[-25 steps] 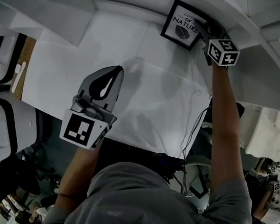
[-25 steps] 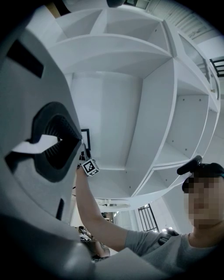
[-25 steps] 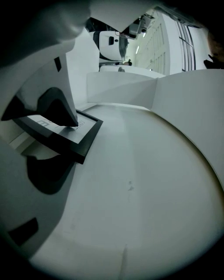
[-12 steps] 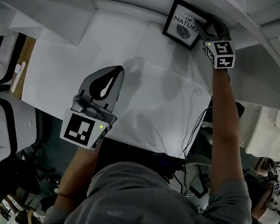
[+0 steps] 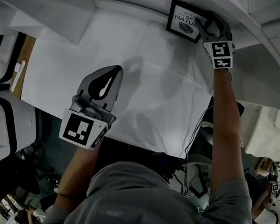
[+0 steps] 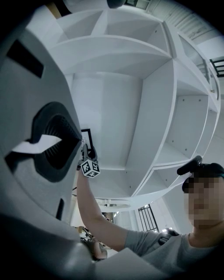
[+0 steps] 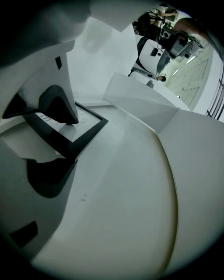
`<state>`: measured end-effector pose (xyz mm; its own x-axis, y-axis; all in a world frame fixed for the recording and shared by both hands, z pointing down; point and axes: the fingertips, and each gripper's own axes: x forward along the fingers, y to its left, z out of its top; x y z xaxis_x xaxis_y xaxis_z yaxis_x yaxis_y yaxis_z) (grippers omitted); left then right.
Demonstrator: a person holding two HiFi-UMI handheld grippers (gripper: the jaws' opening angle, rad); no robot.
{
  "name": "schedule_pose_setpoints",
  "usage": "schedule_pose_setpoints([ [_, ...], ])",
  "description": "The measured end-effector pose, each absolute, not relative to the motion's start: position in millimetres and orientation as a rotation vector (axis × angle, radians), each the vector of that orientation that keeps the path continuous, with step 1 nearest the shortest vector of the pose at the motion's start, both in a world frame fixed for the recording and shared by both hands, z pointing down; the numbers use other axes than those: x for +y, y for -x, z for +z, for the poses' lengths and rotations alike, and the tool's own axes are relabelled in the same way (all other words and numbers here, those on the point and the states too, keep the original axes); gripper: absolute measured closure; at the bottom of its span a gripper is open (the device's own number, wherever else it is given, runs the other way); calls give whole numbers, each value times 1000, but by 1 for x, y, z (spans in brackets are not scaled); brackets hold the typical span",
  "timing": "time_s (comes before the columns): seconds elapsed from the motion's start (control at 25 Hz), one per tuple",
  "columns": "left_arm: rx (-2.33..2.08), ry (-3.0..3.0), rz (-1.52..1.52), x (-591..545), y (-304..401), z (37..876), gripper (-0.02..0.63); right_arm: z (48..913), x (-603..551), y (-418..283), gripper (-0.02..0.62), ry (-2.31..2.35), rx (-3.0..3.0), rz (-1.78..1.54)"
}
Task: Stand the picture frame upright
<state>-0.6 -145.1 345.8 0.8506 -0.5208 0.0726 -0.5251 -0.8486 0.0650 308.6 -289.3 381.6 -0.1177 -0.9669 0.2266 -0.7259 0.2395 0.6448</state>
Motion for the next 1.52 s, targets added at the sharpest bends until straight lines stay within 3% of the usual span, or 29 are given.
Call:
schedule_pose_setpoints([
  [0.52, -821, -2938, 100, -144, -2, 349, 600, 396, -287, -336, 357, -1774, -1989, -195],
  [1.08, -813, -2939, 81, -145, -4, 347, 600, 380, -284, -337, 353, -1933, -2085, -181],
  [1.52, -796, -2936, 84, -156, 5, 354, 600, 380, -285, -346, 353, -1967, -1793, -313],
])
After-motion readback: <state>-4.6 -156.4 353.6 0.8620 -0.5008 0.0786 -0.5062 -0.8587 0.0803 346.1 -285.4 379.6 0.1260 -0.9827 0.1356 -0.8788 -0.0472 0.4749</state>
